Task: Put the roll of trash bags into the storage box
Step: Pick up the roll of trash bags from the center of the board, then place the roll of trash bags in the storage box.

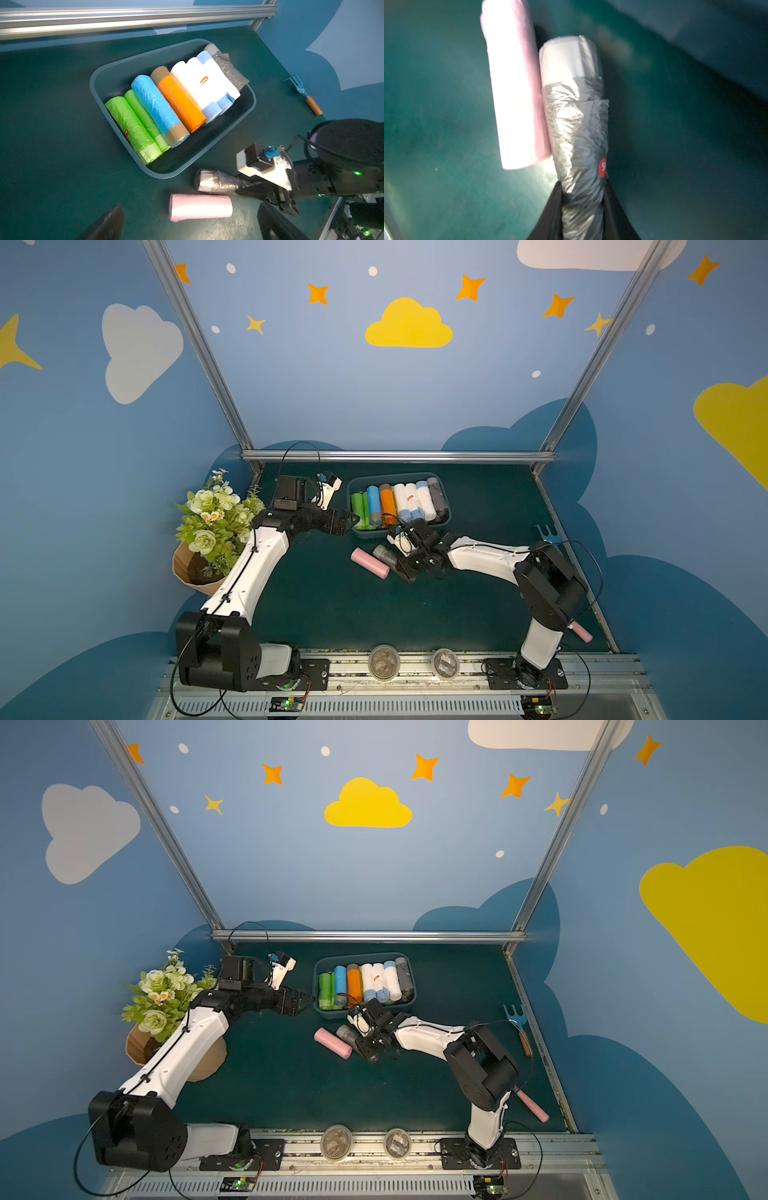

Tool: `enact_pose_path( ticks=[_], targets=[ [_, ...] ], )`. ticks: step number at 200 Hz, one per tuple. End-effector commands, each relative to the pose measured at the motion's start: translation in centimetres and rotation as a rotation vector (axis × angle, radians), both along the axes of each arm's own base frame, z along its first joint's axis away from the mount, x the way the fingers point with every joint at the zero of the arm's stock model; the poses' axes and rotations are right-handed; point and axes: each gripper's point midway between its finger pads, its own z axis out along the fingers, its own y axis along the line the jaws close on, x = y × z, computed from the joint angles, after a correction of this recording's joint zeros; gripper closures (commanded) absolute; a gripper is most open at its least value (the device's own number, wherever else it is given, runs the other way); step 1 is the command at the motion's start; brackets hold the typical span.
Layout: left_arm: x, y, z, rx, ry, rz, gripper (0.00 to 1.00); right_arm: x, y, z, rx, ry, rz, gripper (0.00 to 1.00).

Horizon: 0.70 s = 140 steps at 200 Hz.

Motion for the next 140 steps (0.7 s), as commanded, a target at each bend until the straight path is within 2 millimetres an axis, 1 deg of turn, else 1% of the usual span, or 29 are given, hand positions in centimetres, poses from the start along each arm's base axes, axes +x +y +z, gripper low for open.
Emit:
enact_pose_path(
  ticks=[1, 26, 54, 101, 120, 133, 140],
  targets=[
    [1.2, 1.3, 1.0, 0.017, -0.010, 0.092, 0.00, -0.6, -1.1, 1.1, -0.010, -0.003, -0.026, 0.90],
    [2.0, 2.9, 1.4, 0.008, -0.026, 0.169, 0.00, -1.1, -1.1, 2.8, -0.005, -0.020, -0.021, 0.91],
    [2.9, 4.9, 1.4, -0.010, -0.017, 0.261, 0.00, -1.5, -0.1, 4.6, 0.044, -0.024, -0.011, 0.91],
    [3.1, 5.9, 1.9, -0.038, -0.017, 0.291, 0.00, -1.5, 2.5, 7.8, 0.095, -0.023, 0.014, 0.91],
    [3.1, 5.9, 2.0, -0.044, -0.025, 0.290, 0.00, -0.8, 3.6, 9.0, 0.105, -0.020, 0.012, 0.91],
    [3.0, 5.8, 1.9, -0.048, -0.027, 0.285, 0.00, -0.3, 4.8, 9.9, 0.131, -0.015, 0.012, 0.91],
    [3.1, 5.8, 1.8, -0.048, -0.031, 0.285, 0.00, -0.1, 5.3, 10.1, 0.139, -0.006, 0.007, 0.91]
  ],
)
